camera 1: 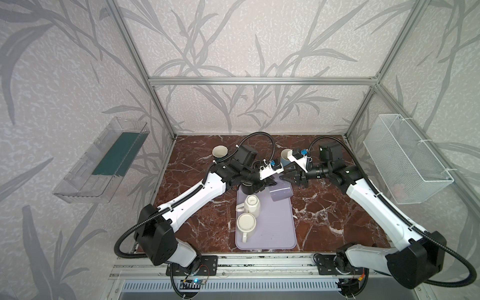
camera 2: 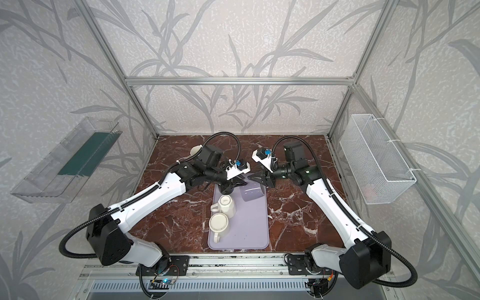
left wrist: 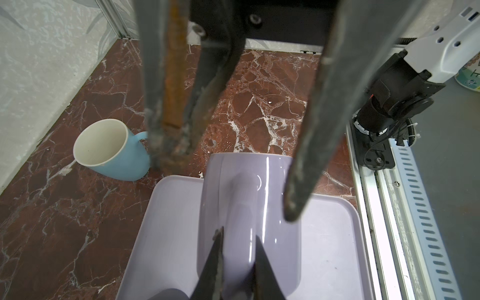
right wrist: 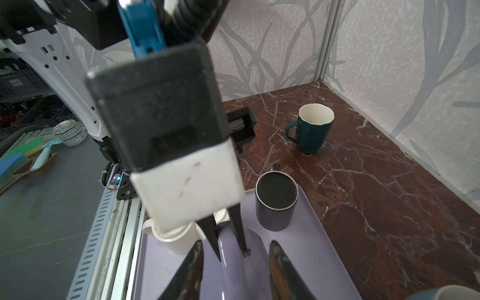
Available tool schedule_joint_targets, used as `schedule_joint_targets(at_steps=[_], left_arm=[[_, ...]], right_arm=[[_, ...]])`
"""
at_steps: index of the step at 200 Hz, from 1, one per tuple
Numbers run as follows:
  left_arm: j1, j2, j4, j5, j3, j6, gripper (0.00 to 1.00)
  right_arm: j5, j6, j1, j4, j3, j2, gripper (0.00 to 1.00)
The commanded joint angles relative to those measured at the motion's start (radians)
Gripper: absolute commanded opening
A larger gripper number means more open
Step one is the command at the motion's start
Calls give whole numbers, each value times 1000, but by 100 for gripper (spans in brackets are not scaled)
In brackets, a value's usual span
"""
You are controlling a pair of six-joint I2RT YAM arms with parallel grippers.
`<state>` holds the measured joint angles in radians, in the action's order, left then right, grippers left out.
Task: Turn the mug right side up
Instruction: Pass the mug.
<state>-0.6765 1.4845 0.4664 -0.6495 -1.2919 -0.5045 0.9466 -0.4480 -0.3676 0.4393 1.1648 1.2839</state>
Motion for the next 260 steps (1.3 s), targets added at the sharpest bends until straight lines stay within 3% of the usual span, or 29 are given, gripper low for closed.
schedule_joint_targets(at_steps=[1, 219, 260], left_arm=[[10, 0, 8, -73, -59, -44, 0], [35, 0, 91, -140, -118, -81, 0], [36, 0, 99, -138, -121, -86, 0]], right_arm=[[62, -64, -4, 109, 29, 22, 40], [-7, -41, -73, 78, -64, 78, 30], [-10, -41, -74, 79, -62, 86, 22]])
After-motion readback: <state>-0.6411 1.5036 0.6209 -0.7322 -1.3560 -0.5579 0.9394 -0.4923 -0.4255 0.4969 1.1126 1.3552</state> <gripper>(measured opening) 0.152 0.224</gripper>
